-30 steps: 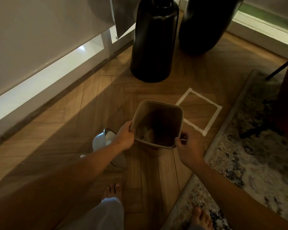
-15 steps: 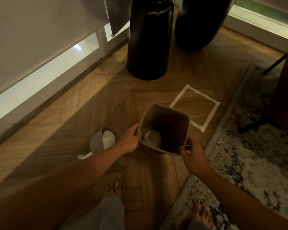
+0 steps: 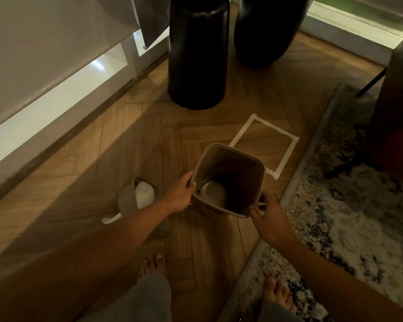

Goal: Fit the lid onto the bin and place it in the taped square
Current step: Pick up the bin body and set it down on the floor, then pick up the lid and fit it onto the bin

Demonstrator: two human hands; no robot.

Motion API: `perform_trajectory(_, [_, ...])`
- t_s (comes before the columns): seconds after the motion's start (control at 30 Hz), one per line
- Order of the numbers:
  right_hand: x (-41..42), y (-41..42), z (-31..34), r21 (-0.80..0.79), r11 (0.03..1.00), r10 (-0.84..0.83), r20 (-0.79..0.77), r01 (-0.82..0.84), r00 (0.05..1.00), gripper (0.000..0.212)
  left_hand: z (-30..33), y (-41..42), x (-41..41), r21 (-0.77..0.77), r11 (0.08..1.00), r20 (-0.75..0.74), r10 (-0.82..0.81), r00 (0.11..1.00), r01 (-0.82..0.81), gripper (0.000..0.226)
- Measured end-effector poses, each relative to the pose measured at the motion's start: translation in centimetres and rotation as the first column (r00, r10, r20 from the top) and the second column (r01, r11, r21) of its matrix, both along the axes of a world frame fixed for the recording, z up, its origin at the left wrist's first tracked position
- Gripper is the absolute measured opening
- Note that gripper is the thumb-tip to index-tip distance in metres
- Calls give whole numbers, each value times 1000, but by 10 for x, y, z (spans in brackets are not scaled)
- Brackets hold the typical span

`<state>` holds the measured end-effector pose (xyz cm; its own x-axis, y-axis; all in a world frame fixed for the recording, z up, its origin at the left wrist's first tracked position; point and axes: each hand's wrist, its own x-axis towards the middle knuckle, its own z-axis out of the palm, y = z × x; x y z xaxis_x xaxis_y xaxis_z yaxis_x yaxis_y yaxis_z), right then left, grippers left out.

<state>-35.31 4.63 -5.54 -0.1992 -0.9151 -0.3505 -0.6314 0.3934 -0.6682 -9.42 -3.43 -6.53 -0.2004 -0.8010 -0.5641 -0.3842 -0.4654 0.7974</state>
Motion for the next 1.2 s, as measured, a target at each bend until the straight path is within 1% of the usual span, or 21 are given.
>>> perform_trajectory(0.1, [1, -1, 2, -20, 1000, 4, -50, -5, 999, 64, -1, 1, 0, -40, 999, 8, -13, 1000, 13, 46])
perform_trajectory(0.2, [6, -11, 8, -83, 995, 41, -119, -51, 992, 73, -2, 2, 11, -73, 997, 16, -33, 999, 34, 54])
perform_trajectory(0.27, [17, -19, 19, -95, 992, 72, -133, -85, 989, 74, 2, 1, 21, -99, 995, 40, 19, 999, -15, 58])
perform_trajectory(0.37, [42, -30, 34, -126, 977, 153, -142, -171, 978, 69, 7, -1, 41, -177, 978, 75, 126, 989, -111, 50])
perform_trajectory(0.47, [71, -40, 47, -145, 957, 243, -79, -253, 967, 66, 12, 0, 67, -252, 951, 94, 207, 974, -177, 42])
perform_trajectory(0.57, [106, -48, 54, -188, 926, 327, -32, -327, 945, 65, 12, 7, 101, -290, 928, 97, 273, 957, -235, 39])
perform_trajectory(0.67, [139, -52, 56, -212, 890, 403, -45, -403, 914, 65, 11, 19, 134, -317, 900, 114, 349, 930, -299, 36])
perform_trajectory(0.8, [182, -51, 50, -190, 858, 479, -46, -478, 877, 64, 1, 36, 176, -326, 874, 158, 427, 890, -361, 33])
perform_trajectory(0.9, [206, -46, 39, -160, 842, 517, -36, -516, 855, 63, -12, 49, 199, -314, 871, 182, 445, 877, -377, 35])
perform_trajectory(0.97, [225, -44, 25, -134, 832, 540, -24, -538, 841, 62, -26, 57, 211, -291, 878, 215, 447, 868, -380, 36])
perform_trajectory(1.07, [245, -40, 4, -88, 826, 559, 5, -557, 829, 62, -47, 66, 221, -240, 869, 199, 481, 854, -433, 38])
perform_trajectory(1.2, [268, -36, -28, -30, 818, 575, 24, -574, 818, 61, -80, 80, 233, -216, 895, 245, 438, 865, -391, 44])
